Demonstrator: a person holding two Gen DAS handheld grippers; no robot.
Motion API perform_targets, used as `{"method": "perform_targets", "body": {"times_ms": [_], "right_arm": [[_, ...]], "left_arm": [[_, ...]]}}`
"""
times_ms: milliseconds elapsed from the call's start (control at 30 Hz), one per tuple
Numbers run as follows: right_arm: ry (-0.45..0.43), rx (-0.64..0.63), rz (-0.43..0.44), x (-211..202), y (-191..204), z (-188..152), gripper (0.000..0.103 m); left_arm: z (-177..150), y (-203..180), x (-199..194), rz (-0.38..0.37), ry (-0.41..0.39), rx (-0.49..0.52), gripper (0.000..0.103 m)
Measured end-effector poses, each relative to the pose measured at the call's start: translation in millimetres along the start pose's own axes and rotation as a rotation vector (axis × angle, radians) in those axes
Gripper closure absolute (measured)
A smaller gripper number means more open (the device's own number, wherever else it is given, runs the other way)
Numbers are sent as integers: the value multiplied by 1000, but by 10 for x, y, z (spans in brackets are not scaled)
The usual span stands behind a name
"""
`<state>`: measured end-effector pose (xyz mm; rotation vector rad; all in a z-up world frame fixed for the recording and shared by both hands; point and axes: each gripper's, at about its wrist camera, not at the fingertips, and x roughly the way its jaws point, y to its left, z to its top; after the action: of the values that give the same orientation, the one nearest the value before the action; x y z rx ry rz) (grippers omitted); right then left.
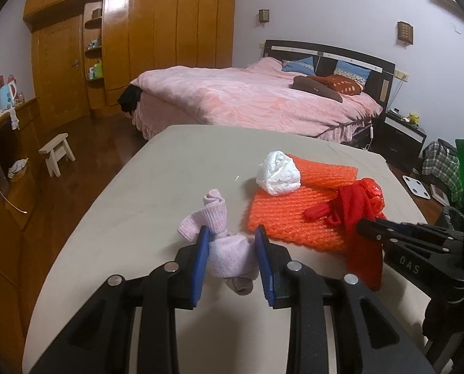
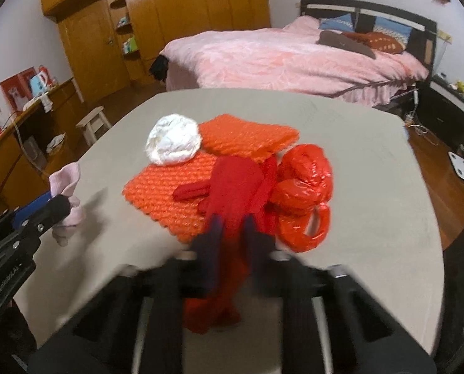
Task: Collect trash
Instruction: 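Grasp the pink sock with the left tool while the right tool grasps the red glove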
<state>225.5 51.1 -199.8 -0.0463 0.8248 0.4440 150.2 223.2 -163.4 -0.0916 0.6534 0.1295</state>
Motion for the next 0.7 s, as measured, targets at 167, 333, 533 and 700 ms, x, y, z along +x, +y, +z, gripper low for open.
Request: {"method": "perform_targets", "body": {"times_ms": [167,333,533,700], "right_arm": [[-22,-1,36,-129,-10,13,100],[-64,10,61,-390,-71,60,100],[-101,5,67,-666,-116,124,100],[-143,-5,60,-922,-166,156,100]], "left_arm": [[5,-11,-12,0,-2,-3,73],[27,-70,-78,-8,-11,7,73],[81,-202,-194,-26,-26,24,73],[160,-332,-297,-51,-44,34,73]]}}
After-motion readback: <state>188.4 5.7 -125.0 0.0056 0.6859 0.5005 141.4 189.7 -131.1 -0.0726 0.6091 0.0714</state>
